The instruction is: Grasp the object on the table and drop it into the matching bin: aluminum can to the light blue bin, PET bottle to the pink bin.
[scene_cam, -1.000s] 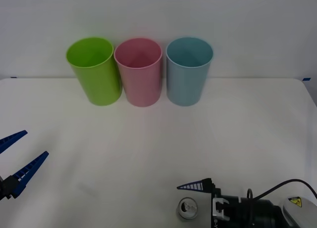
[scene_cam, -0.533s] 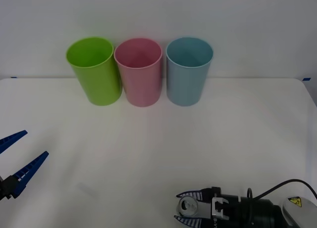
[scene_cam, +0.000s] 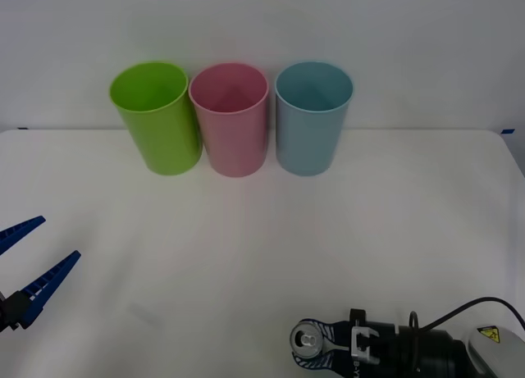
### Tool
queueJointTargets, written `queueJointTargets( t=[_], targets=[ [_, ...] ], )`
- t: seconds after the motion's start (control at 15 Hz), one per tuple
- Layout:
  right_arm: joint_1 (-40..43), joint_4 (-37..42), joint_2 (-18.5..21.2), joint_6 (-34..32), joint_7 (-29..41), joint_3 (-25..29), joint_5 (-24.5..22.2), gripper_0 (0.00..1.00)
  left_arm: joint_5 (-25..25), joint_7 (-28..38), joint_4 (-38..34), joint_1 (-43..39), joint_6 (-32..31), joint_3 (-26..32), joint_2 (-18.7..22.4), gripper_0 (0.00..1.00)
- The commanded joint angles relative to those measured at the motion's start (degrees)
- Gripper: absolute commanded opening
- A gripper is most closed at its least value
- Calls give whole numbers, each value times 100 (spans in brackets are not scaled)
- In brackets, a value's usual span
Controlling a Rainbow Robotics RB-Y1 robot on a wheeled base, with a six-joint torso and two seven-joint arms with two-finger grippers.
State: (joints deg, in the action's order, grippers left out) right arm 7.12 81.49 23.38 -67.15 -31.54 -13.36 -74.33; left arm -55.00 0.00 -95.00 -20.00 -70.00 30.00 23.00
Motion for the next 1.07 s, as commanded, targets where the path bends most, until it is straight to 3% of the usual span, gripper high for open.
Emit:
queueJointTargets(
  t=[0.07,0.33,0.53,1.07],
  targets=[
    [9,25,18,0,7,27,130,0,0,0,0,0,0,0,0,100],
    [79,157,79,17,122,150,428,0,0,0,0,0,0,0,0,100],
    [343,684,246,413,394,194,815,0,0,0,0,0,0,0,0,100],
    [1107,2820,237,1679,2477,958,1017,0,0,0,0,0,0,0,0,100]
  ],
)
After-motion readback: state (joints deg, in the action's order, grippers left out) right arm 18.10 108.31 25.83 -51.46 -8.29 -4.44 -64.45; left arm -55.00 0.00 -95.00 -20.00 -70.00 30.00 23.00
